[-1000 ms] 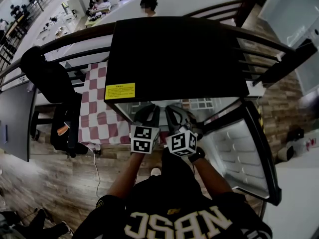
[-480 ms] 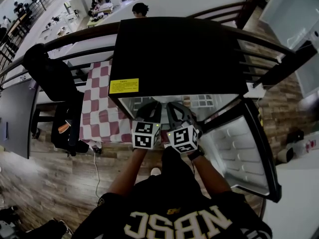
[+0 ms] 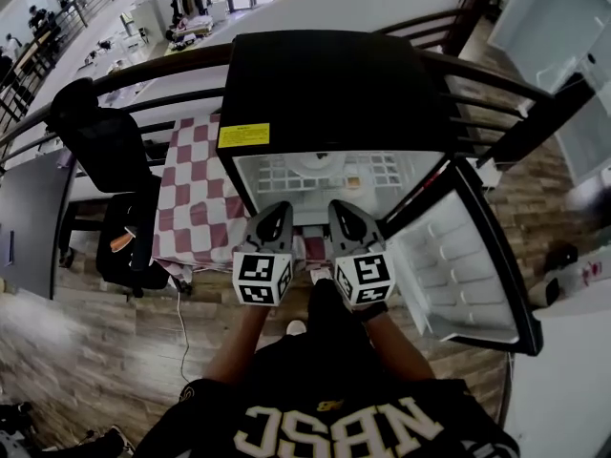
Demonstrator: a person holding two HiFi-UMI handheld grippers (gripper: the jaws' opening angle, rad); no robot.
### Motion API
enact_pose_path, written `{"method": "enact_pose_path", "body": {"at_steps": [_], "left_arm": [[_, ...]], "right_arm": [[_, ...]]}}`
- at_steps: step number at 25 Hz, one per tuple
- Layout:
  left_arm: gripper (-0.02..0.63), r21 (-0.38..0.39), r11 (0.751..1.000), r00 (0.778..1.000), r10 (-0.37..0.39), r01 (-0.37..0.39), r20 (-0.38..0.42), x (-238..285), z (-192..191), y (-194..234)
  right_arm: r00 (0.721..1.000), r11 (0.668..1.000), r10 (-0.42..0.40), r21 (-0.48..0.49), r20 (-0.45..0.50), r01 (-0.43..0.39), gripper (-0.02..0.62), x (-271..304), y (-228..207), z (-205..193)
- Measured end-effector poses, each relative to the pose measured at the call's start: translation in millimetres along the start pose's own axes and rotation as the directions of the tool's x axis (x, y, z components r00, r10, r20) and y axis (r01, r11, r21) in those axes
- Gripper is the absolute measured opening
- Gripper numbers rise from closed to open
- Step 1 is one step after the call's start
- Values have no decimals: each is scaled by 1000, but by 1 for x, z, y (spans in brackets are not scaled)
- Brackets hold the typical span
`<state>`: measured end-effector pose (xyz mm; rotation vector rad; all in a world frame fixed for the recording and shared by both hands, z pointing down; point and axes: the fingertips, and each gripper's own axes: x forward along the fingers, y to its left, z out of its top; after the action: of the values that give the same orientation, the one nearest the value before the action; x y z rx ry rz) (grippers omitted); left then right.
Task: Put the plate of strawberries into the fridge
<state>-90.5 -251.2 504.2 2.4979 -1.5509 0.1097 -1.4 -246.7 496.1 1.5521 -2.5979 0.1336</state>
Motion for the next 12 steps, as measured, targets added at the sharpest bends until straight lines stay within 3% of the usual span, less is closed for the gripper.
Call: {"method": "enact_pose_path", "body": {"at_steps": [5, 12], "left_arm": [[20, 9, 1000, 1000, -8, 8, 27, -35, -1, -17], [20, -41, 999, 996, -15, 19, 84, -77, 2, -29]], "right_arm": [[1000, 1000, -19, 6, 23, 19, 20, -37, 13, 5], [996, 996, -87, 6, 31, 87, 20, -82, 13, -4]]}}
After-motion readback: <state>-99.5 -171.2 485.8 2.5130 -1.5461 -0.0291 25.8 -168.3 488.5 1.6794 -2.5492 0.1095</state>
